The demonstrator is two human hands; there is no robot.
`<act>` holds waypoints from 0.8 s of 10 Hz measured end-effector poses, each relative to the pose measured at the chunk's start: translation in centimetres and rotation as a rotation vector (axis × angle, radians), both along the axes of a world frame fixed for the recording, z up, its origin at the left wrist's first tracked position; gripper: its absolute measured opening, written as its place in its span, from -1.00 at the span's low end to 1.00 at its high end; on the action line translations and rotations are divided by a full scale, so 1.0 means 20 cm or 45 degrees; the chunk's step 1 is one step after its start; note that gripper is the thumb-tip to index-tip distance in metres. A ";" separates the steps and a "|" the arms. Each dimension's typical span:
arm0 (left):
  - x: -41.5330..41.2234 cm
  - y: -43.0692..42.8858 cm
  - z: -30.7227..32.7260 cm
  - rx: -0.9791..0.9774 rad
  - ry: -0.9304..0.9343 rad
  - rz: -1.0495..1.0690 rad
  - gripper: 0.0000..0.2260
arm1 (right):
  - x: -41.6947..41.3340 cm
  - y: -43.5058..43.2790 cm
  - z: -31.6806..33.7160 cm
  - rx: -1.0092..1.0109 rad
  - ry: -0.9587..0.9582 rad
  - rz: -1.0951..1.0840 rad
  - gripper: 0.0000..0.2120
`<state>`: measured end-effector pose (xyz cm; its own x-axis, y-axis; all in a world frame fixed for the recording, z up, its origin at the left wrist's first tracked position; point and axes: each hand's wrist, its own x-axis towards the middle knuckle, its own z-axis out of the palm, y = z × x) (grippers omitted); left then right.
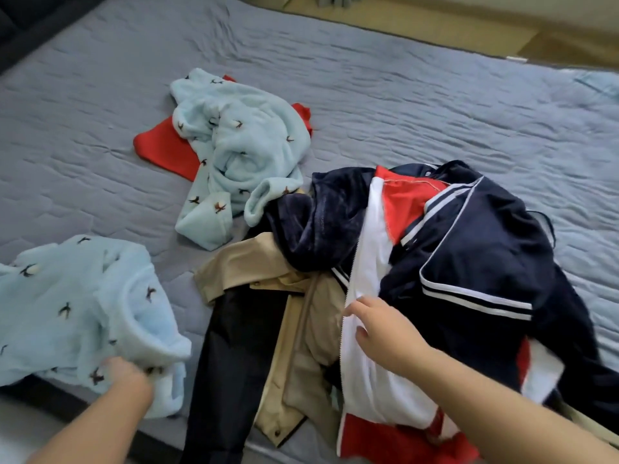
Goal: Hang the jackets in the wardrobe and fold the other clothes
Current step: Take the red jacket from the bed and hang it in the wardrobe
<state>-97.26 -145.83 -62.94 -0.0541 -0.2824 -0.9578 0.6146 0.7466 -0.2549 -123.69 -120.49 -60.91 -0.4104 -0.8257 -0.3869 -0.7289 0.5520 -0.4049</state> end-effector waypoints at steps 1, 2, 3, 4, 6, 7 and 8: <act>-0.06 0.09 0.08 0.013 -0.031 -0.149 -0.56 | -0.18 0.17 0.08 0.030 0.332 -0.017 -0.57; -0.24 0.26 0.20 -0.062 0.399 0.693 -0.61 | -0.34 0.33 0.15 0.250 0.505 -0.246 -0.39; -0.48 0.40 0.22 0.116 0.663 0.663 -0.67 | -0.45 0.48 0.17 0.437 0.399 -0.456 -0.17; -0.76 0.58 0.28 0.265 0.985 0.664 -0.72 | -0.53 0.58 0.16 0.391 0.212 -0.618 -0.10; -1.10 0.87 0.27 0.418 1.274 0.779 -0.82 | -0.53 0.66 0.06 0.309 -0.012 -0.573 -0.18; -1.24 1.01 0.26 0.542 1.469 1.040 -0.85 | -0.55 0.68 0.03 0.233 0.026 -0.574 -0.44; -1.34 1.14 0.25 0.681 1.641 1.396 -0.71 | -0.54 0.69 0.02 0.162 0.082 -0.540 -0.74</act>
